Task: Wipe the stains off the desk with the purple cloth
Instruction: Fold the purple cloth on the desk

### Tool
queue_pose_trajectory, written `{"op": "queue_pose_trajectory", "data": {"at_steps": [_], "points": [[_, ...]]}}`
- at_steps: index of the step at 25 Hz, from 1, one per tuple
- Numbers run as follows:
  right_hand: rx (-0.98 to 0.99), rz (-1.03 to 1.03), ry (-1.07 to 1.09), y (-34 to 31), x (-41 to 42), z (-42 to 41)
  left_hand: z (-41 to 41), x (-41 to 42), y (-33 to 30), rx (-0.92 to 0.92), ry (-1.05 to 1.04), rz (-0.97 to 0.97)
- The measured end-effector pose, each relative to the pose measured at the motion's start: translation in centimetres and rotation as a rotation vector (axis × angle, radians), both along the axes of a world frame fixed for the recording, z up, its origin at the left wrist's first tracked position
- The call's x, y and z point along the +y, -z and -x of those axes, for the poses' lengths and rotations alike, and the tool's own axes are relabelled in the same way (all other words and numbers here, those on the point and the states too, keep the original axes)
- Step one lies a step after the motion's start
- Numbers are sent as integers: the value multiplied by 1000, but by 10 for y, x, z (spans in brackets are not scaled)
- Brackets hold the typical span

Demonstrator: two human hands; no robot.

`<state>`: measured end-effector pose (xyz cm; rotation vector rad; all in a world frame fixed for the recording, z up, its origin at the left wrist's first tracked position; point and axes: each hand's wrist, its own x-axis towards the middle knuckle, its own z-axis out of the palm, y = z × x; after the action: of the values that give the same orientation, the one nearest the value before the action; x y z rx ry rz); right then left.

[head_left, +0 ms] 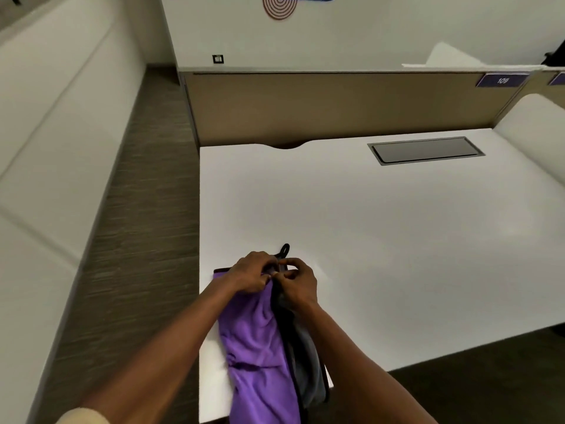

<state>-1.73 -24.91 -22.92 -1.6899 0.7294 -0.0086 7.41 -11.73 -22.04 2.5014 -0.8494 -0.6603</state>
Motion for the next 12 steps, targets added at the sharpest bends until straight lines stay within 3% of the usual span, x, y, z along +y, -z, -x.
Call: {"op": "queue_pose_trajectory", "data": {"at_steps": [3,6,8,12], "points": [[-74,-163,36,1,-6,4,-4,-2,-10,73,58,-1],[-55,-211,-6,5,-10,14,-8,-4,-18,-2,118,-7],[22,-117,-135,9,-8,30,-12,-5,-21,-39,76,34],[181,306,-413,13,-8,65,-28,-5,-29,-88,18,84]]}}
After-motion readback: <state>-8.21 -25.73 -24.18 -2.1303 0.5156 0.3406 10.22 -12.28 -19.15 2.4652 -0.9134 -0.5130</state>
